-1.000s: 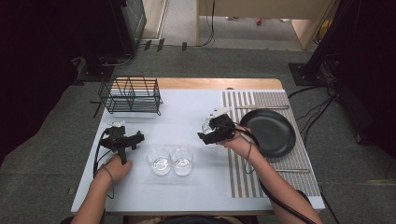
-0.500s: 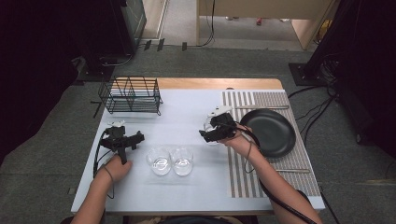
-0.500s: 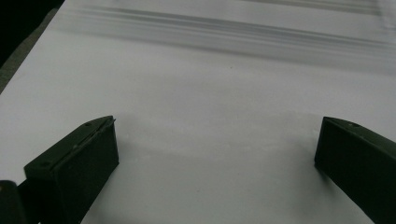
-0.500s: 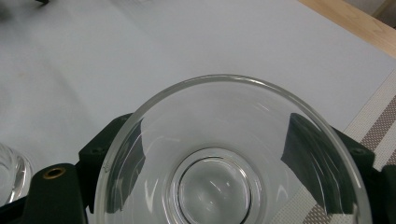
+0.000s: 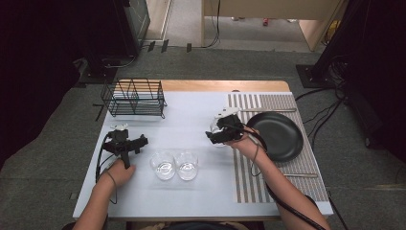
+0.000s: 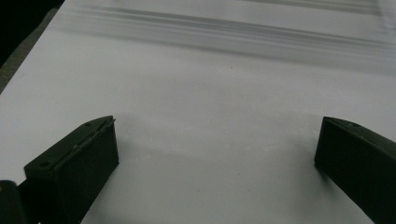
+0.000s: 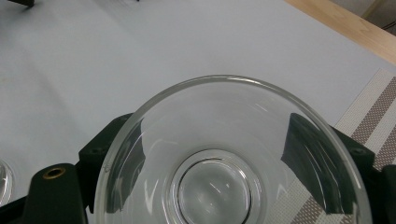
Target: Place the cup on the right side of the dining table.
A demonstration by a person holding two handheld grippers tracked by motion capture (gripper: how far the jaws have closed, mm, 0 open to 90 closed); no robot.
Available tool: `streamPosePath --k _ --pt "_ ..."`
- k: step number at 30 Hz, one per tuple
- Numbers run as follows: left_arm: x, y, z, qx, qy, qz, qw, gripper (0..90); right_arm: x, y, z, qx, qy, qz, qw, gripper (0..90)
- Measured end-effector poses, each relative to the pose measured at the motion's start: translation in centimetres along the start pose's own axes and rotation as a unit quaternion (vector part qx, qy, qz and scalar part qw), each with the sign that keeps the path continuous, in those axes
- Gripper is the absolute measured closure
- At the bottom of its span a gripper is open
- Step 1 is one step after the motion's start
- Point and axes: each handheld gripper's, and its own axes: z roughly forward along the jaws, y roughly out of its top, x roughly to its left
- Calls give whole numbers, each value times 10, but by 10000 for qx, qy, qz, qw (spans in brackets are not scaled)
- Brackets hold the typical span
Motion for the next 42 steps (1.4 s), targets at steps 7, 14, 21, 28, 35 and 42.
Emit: streamPosePath --k 7,14,21,28,35,42 --pt "0 0 0 -8 -7 -2 10000 0 -3 1 1 -3 -17 20 10000 194" --pt "0 0 0 -15 -12 -7 10000 0 -7 2 3 -15 -18 87 10000 194" --pt "0 0 0 -21 -17 -15 10000 0 -9 4 6 -1 -23 131 9999 193" --pt "0 0 0 -20 -17 -13 10000 0 -15 3 6 -12 -99 149 9998 193" --pt "0 0 0 -18 -15 -11 10000 0 -19 3 6 -25 -153 223 9996 194" --pt "0 0 0 -19 -16 -12 10000 0 -22 3 7 -41 -192 277 9994 193"
